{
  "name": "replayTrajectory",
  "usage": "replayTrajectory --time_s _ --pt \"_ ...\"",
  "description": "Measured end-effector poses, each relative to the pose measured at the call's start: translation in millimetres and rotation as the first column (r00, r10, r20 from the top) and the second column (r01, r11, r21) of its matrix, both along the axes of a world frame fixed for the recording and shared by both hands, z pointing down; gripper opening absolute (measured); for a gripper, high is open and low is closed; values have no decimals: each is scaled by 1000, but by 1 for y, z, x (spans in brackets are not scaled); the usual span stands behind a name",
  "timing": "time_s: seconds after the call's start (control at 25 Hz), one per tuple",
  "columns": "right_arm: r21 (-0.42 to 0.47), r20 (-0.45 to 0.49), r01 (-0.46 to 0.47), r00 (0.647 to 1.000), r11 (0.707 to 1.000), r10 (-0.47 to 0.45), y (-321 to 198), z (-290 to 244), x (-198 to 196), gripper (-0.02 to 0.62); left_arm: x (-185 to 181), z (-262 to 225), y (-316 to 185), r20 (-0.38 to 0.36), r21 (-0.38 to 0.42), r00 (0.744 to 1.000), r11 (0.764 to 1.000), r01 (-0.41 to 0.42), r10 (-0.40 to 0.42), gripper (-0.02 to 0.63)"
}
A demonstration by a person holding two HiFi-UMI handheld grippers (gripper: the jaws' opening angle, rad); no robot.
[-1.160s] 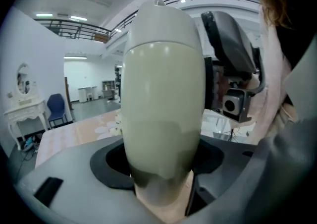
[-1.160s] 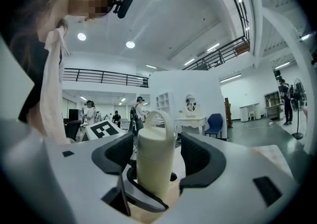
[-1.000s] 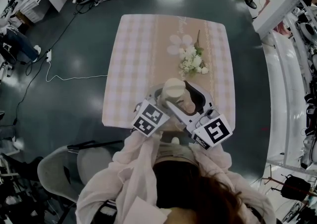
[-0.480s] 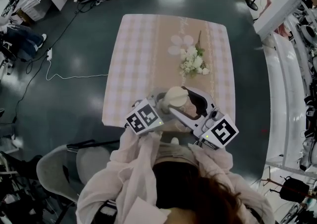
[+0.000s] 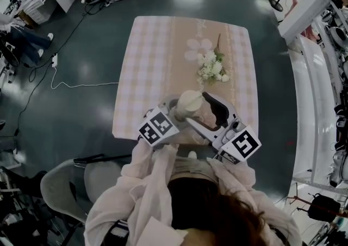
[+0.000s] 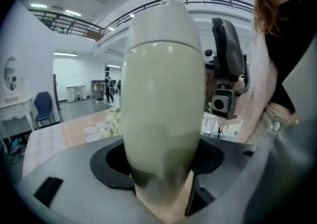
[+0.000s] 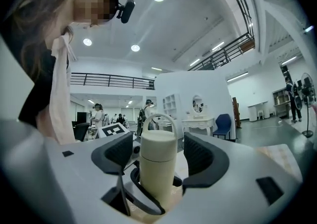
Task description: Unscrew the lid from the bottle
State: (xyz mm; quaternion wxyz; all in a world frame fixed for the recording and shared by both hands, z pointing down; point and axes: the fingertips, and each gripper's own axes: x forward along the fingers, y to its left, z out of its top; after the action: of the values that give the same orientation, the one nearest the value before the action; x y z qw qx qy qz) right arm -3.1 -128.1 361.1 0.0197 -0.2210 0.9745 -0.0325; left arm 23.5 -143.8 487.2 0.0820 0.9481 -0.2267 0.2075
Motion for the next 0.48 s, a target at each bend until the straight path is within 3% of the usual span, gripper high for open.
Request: replayTrajectory --time_s 0.28,0.48 --pt "-13 -31 -83 996 996 83 -7 7 -8 325 -2 12 -9 49 31 985 986 167 -168 316" --pt "-2 -33 -108 994 994 108 -8 6 -7 281 4 12 -5 42 24 986 987 161 -162 316"
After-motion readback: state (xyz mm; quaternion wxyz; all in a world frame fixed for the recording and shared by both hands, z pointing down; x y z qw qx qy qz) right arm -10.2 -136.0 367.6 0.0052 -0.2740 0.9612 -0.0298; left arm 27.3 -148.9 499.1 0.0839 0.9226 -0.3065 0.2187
